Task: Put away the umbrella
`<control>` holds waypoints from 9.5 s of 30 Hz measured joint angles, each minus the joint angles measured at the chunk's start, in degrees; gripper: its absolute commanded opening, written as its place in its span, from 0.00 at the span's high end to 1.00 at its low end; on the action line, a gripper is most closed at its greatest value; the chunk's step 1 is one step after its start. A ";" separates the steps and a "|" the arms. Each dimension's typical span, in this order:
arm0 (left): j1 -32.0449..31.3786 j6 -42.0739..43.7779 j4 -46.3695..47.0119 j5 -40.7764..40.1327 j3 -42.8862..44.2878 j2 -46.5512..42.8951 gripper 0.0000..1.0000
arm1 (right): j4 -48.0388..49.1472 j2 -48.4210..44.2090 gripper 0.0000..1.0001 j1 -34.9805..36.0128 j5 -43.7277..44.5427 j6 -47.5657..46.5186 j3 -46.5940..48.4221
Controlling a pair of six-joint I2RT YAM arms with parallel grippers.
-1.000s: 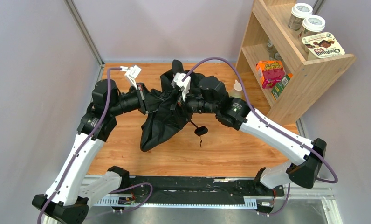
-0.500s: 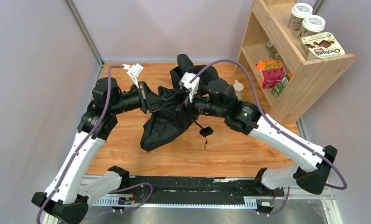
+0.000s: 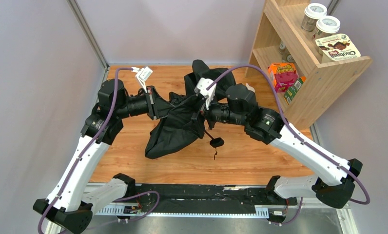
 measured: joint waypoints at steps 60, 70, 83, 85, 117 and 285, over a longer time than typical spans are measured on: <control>3.32 5.55 -6.93 4.92 -1.20 0.42 1.00 | -13.33 11.04 0.78 -12.44 -11.06 18.84 15.63; 4.85 5.07 -7.67 7.08 -2.67 -4.02 1.00 | -0.39 13.09 0.53 -6.49 -18.36 28.79 9.99; 3.72 7.54 -4.20 8.90 -2.67 -3.30 1.00 | -12.81 5.51 0.00 -12.63 -21.40 18.18 17.31; 3.67 8.00 -4.24 8.96 -2.67 -3.15 1.00 | -14.27 4.33 0.00 -12.63 -21.86 16.31 18.56; 3.67 0.76 0.90 11.32 -2.36 -0.52 1.00 | -9.11 6.23 0.00 -3.17 -9.11 10.32 10.36; 3.63 -44.87 -7.43 -26.01 -52.04 -35.23 0.26 | -32.85 62.05 1.00 -4.55 -38.40 -19.19 14.16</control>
